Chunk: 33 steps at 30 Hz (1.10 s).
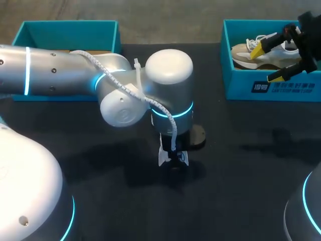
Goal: Take the shoe out of the shoebox, open the shoe tongue, remove and reinsert the insole, then place the shoe into the shoebox
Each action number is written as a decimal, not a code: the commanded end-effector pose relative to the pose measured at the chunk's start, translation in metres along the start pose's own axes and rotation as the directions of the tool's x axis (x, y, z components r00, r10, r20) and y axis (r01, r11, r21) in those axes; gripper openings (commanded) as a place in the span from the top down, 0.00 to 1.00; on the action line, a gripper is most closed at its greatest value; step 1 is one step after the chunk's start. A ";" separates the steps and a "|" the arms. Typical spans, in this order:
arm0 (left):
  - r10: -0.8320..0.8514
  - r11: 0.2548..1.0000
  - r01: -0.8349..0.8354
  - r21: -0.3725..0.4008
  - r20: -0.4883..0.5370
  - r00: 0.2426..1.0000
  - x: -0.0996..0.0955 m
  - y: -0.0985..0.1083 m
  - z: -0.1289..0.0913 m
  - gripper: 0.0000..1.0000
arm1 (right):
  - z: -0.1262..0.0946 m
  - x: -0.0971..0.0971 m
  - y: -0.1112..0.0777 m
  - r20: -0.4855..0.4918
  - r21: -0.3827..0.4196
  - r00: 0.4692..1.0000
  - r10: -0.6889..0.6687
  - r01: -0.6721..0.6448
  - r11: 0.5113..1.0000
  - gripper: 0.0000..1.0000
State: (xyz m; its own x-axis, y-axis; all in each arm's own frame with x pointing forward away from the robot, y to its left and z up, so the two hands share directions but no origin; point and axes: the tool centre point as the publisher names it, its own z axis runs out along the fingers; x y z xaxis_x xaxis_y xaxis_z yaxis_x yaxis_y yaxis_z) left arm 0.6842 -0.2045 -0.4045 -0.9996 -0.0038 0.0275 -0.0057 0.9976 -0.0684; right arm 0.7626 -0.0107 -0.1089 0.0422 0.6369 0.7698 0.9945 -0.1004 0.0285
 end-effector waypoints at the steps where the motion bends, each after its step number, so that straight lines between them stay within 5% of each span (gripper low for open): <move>1: 0.007 1.000 -0.007 0.012 -0.009 1.000 0.002 0.007 -0.015 1.00 | 0.001 0.000 0.000 0.002 0.000 1.000 0.001 -0.001 1.000 0.00; 12: 0.093 0.996 -0.093 -0.004 -0.057 0.994 0.003 0.011 -0.070 1.00 | 0.001 0.000 0.000 0.002 0.000 1.000 0.001 -0.001 1.000 0.00; 22: 0.149 0.986 -0.152 -0.062 -0.044 0.988 0.000 0.022 -0.167 1.00 | 0.001 0.000 0.000 0.002 0.000 1.000 0.001 -0.001 1.000 0.00; 33: 0.161 0.987 -0.161 -0.013 0.018 0.987 -0.003 0.030 -0.225 1.00 | 0.001 0.000 0.000 0.002 0.000 1.000 0.001 -0.001 1.000 0.00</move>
State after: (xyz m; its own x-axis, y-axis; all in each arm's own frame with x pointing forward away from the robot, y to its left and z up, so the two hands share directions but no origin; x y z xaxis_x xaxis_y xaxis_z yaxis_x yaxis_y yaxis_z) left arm 0.6957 -0.1747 -0.2162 -0.9881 0.1531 0.0126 0.1526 0.9877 -0.0331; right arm 0.7626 -0.0106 -0.1089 0.0422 0.6369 0.7698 0.9945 -0.1003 0.0285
